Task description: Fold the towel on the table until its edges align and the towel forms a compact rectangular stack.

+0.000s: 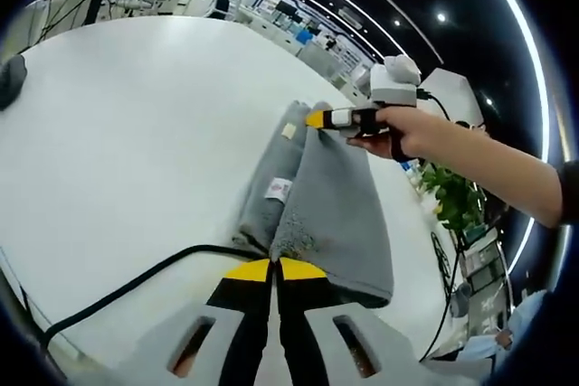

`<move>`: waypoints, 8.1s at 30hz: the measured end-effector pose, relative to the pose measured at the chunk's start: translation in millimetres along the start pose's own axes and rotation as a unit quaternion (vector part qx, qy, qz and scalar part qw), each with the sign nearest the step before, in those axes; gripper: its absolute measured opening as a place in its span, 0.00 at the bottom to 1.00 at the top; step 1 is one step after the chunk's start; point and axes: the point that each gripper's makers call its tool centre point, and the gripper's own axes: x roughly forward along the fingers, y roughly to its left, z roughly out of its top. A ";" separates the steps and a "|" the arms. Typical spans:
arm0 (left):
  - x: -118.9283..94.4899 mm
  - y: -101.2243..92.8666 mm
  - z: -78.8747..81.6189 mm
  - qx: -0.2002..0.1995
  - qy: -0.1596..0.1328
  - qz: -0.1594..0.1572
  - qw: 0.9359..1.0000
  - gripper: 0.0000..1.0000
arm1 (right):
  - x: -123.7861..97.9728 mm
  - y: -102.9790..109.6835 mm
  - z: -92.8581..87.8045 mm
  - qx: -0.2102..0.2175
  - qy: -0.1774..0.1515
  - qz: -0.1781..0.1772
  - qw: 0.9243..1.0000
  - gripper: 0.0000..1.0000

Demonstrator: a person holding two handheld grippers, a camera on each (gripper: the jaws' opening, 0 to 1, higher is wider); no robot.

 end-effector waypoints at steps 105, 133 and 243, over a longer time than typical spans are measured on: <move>18.7 -12.4 47.5 0.210 0.097 -0.044 0.972 0.26 | -159.7 29.3 -154.2 0.198 -0.036 -0.018 0.979 0.28; 109.0 -28.2 97.8 0.224 0.101 -0.055 0.968 0.25 | -132.8 -4.9 -133.1 0.230 -0.041 -0.038 0.972 0.14; 29.4 -61.7 -31.1 0.241 0.166 -0.041 0.955 0.19 | -218.8 62.3 -246.9 0.248 -0.008 -0.008 0.969 0.16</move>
